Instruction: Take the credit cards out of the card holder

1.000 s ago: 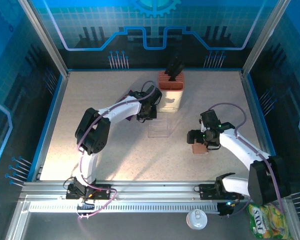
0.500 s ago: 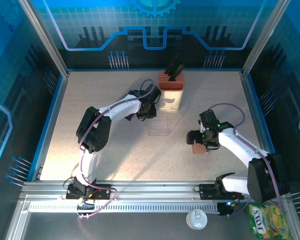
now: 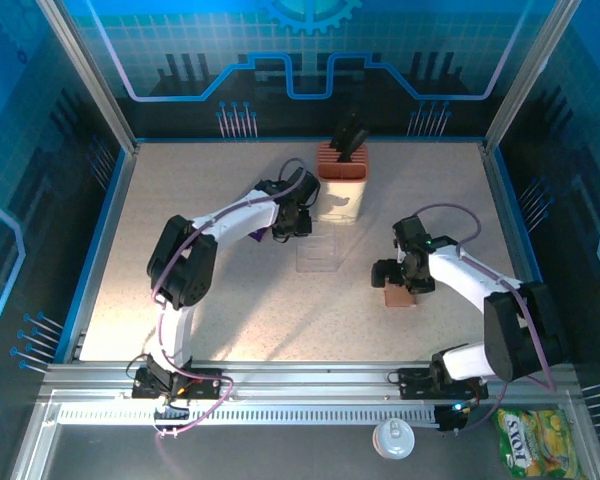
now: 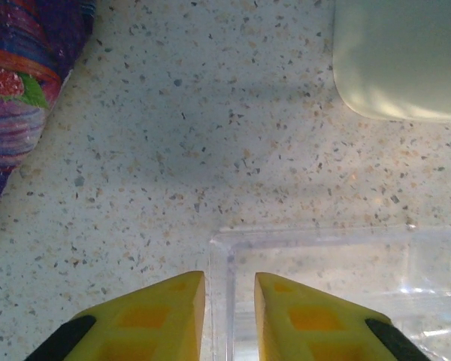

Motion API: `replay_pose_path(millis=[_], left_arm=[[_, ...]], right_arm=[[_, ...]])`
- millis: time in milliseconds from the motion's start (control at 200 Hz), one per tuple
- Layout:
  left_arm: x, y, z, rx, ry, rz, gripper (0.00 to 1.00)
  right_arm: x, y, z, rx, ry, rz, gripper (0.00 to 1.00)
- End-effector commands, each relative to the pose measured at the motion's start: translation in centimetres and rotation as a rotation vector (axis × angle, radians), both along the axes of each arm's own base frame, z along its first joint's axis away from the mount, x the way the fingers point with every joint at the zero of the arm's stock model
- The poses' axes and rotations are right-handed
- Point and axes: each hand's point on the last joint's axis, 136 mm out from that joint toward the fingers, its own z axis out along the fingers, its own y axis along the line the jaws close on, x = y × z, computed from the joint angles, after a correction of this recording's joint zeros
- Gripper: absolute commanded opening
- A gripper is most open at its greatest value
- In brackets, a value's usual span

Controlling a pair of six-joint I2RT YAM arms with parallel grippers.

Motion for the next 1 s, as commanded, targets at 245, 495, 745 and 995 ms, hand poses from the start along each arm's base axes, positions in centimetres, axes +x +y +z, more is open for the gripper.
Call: replay_pose_path(millis=[245,495,745,995], left_arm=[[-3.3,0.7,4.0,-0.149,-0.055,0.010,0.31],[-6.3,1.1,4.8,-0.276,-0.049,0.042,0.34],[-8.8,2.3,4.7,-0.318,-0.042,0.066,0.35],[-10.6,3.9,4.2,-0.306,-0.042,0.083,0.35]], right_arm=[[0.6,-1.2,0.6,-0.115,0.028,0.033,1.00],[0.2,0.0,-1.2,-0.070,0.117,0.067,0.92],[0.0,0.9,-1.4,-0.045,0.132,0.088,0.83],[-0.4,3.2,-0.3,-0.039,0.101,0.132,0.78]])
